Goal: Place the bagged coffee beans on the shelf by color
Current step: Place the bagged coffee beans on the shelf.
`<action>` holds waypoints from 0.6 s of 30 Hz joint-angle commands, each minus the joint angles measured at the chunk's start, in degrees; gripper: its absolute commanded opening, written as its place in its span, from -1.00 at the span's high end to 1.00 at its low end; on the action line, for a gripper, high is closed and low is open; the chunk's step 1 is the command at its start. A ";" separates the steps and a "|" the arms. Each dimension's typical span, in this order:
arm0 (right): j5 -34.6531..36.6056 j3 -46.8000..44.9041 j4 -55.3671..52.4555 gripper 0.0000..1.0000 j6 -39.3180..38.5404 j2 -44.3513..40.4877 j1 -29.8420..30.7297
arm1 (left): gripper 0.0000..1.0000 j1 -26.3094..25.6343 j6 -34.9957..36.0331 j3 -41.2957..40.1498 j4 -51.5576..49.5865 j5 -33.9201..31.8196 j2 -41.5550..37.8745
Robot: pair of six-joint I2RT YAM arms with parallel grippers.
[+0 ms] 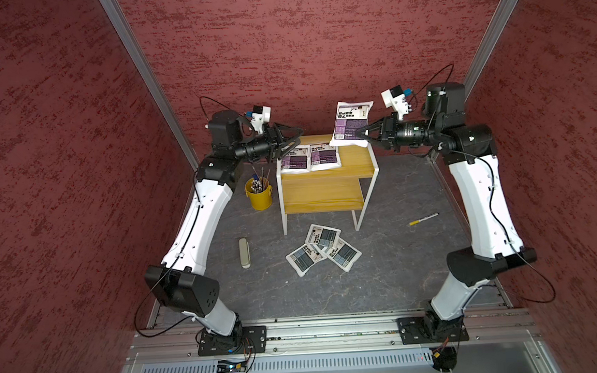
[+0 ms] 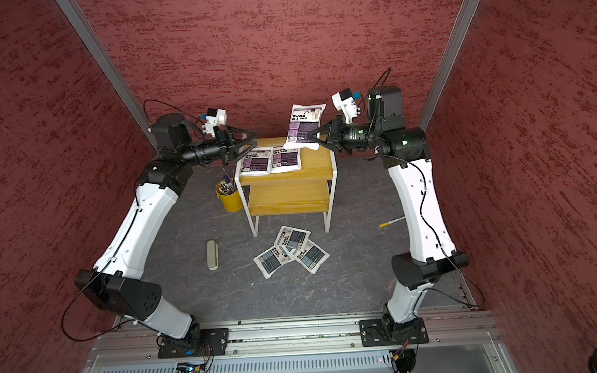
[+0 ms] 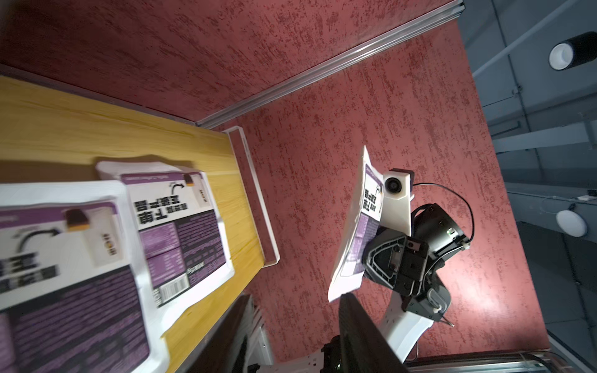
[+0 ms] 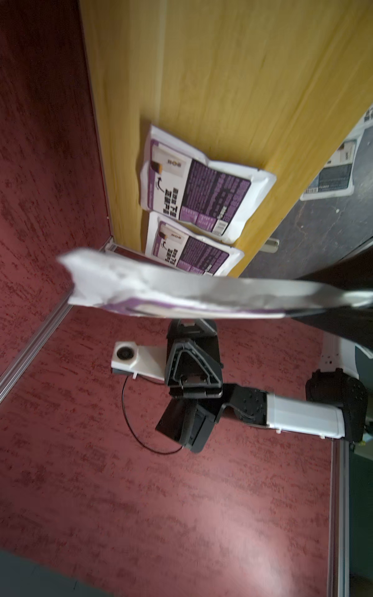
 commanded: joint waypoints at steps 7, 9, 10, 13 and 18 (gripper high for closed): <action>10.20 10.57 -23.09 0.87 -11.67 6.76 -0.20 | 0.04 4.48 20.25 -2.59 -24.59 1.34 -5.61; 10.82 10.55 -23.78 0.87 -12.41 7.25 -0.25 | 0.04 5.09 22.23 -3.67 -26.64 1.18 -6.65; 11.00 10.52 -24.21 0.87 -12.74 7.50 -0.32 | 0.04 5.44 22.87 -4.31 -27.18 1.23 -7.18; 11.75 10.55 -25.19 0.87 -13.78 8.39 -0.55 | 0.03 6.84 23.52 -7.37 -27.42 1.29 -9.32; 12.91 10.92 -25.99 0.87 -14.82 9.66 -1.72 | 0.03 8.69 22.97 -12.10 -26.04 2.11 -12.28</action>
